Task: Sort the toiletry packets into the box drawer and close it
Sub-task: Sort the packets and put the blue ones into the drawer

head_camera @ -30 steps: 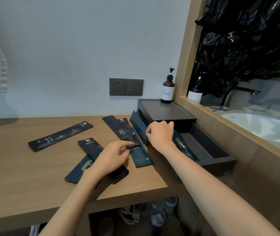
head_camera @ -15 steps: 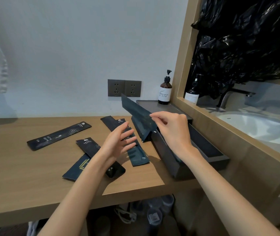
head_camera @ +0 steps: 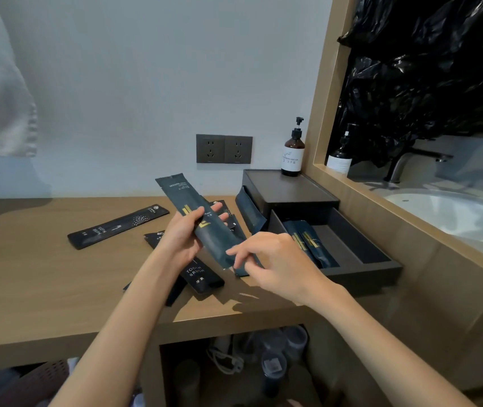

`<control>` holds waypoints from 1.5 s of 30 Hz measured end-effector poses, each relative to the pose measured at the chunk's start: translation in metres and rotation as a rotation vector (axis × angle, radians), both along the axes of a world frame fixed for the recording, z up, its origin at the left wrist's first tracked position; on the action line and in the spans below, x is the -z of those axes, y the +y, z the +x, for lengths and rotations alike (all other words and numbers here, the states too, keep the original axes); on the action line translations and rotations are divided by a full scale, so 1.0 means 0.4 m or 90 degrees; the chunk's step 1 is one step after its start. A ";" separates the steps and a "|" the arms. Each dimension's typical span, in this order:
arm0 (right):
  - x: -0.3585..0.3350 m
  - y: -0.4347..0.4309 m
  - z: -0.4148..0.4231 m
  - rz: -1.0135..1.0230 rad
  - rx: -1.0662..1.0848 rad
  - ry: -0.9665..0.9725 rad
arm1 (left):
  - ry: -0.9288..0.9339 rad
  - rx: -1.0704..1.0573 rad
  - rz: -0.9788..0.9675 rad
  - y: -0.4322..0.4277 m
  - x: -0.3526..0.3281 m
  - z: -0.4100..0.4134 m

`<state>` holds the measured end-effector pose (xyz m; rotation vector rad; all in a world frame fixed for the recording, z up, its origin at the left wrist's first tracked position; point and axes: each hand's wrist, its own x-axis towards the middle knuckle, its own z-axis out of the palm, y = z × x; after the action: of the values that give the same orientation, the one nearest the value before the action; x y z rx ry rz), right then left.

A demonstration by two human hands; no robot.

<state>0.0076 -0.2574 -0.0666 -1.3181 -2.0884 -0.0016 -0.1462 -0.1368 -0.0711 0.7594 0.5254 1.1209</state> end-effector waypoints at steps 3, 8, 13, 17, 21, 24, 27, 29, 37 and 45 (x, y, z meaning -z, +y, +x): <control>0.008 0.012 -0.009 -0.018 0.088 0.065 | 0.038 -0.021 0.027 0.000 0.010 -0.050; 0.072 0.085 -0.026 -0.139 0.223 0.078 | 0.152 -0.060 0.066 -0.018 0.039 -0.120; 0.119 0.150 -0.034 -0.296 0.345 0.002 | 0.278 -0.096 0.113 -0.042 0.106 -0.145; 0.117 0.188 -0.036 -0.324 0.382 0.037 | 0.306 -0.099 0.152 -0.047 0.122 -0.143; 0.104 0.222 -0.017 -0.370 0.359 0.138 | 0.359 -0.101 0.196 -0.047 0.134 -0.136; 0.093 0.230 -0.007 -0.397 0.331 0.210 | 0.373 -0.105 0.211 -0.052 0.138 -0.132; 0.094 0.232 -0.004 -0.397 0.311 0.231 | 0.367 -0.104 0.210 -0.055 0.141 -0.132; 0.093 0.225 -0.008 -0.360 0.316 0.214 | 0.367 -0.102 0.212 -0.055 0.145 -0.132; -0.007 0.127 0.007 -0.114 0.295 0.092 | 0.364 -0.130 0.235 -0.056 0.142 -0.132; -0.099 0.005 0.129 -0.103 0.242 0.280 | 0.302 -0.162 0.265 -0.074 0.086 -0.074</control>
<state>0.0591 -0.2554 -0.0268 -1.6258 -1.4778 0.2736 -0.1758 -0.1666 -0.1054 1.3683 0.8145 1.3087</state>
